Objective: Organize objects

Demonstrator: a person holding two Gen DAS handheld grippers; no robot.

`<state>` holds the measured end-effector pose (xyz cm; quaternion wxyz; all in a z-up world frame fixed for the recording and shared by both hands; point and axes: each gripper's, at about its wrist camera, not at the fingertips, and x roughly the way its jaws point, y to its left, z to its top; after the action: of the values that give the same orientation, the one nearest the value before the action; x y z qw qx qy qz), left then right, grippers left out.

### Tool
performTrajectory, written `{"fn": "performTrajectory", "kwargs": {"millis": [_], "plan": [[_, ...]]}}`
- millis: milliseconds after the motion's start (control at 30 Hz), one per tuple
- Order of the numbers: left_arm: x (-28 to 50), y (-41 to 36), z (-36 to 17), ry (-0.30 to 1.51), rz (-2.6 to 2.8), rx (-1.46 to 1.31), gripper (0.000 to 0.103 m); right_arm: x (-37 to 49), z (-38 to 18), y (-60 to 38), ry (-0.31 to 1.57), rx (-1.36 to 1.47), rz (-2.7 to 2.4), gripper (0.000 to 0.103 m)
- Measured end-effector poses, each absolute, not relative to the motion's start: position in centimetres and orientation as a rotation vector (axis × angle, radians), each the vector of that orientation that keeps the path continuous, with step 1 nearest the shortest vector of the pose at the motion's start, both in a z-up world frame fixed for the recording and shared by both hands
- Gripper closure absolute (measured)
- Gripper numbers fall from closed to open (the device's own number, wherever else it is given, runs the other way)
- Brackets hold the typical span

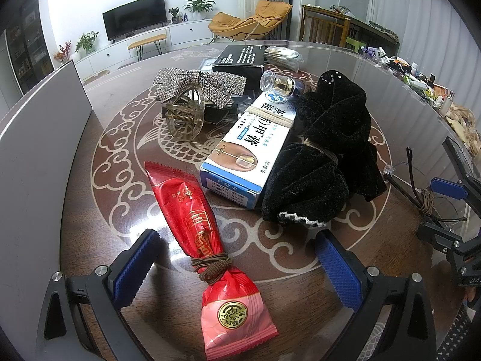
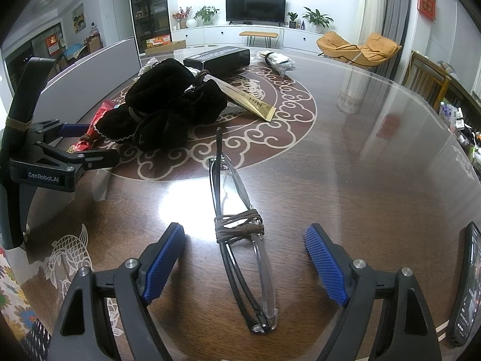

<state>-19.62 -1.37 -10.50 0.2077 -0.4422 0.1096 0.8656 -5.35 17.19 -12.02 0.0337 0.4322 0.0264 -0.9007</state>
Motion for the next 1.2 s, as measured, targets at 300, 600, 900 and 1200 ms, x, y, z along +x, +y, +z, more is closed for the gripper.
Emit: {"fn": "performTrajectory", "kwargs": {"millis": [300,600,900,1200], "plan": [[-19.62,-1.38,-10.5,0.305,2.41,-1.231,0.0,-5.35,-12.02,17.2,0.081,1.329,-2.77,0.019],[-19.63,-1.35,-10.49,0.306,2.409,-1.231,0.0,-5.35,-12.02,17.21,0.08,1.33,-2.769,0.018],[-19.63,-1.33,-10.49,0.306,2.409,-1.231,0.0,-5.37,-12.18,17.09,0.083,1.347,-2.753,0.01],[-19.68,-1.32,-10.47,0.309,2.399,-1.239,0.0,-5.35,-12.2,17.07,0.083,1.346,-2.752,0.009]]}}
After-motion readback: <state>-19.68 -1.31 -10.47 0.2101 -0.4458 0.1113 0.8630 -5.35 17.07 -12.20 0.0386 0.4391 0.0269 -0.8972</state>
